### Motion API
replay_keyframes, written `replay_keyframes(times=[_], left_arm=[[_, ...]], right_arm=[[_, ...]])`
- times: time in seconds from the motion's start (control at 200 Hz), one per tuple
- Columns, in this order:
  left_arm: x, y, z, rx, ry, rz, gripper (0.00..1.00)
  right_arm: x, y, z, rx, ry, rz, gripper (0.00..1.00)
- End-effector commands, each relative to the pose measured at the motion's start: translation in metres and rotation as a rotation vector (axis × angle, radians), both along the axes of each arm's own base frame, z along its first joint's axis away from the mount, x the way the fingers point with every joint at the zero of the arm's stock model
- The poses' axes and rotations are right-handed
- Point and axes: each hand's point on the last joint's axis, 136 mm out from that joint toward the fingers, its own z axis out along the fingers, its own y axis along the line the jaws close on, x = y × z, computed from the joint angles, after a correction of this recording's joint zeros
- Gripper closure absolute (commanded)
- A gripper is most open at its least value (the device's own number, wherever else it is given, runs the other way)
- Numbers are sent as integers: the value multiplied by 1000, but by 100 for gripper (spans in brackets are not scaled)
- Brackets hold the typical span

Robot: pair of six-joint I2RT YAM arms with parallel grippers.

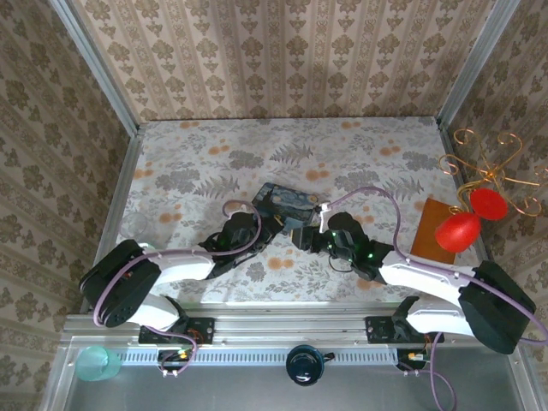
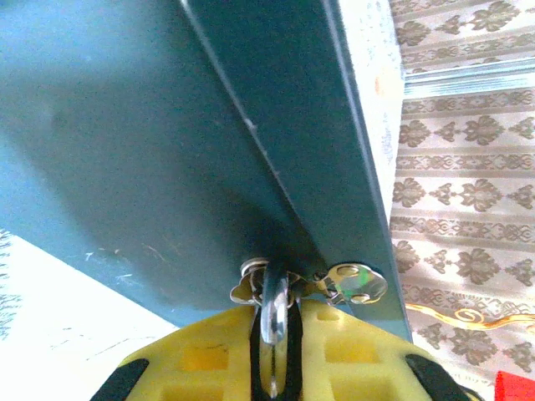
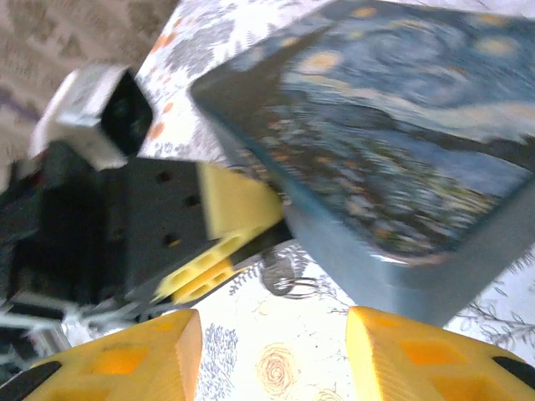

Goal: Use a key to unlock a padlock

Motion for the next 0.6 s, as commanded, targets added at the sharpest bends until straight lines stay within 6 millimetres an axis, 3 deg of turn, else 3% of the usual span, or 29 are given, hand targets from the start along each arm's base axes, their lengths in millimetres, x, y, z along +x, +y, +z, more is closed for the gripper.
replay_keyframes(times=[0.0,0.11,0.22,0.4,0.56,0.595], left_arm=[[1,0,17,-10,-51,-16,100],[0,-2,19,-13,-48,-27,100],[-2,-3,21,-26,-46,-34,100],[-4,-6,25,-45,-46,-45,100],[-6,-9,27,-50,-45,-54,100],[-7,-10,28,-50,-45,-59,100]], right_arm=[[-2,11,11,-236,-321,157,52],[-8,25,13,-242,-433,232,54],[-8,29,1,-295,-467,276,56],[-5,30,-19,-362,-493,299,57],[4,28,-19,-402,-531,267,55],[6,29,-28,-420,-517,272,56]])
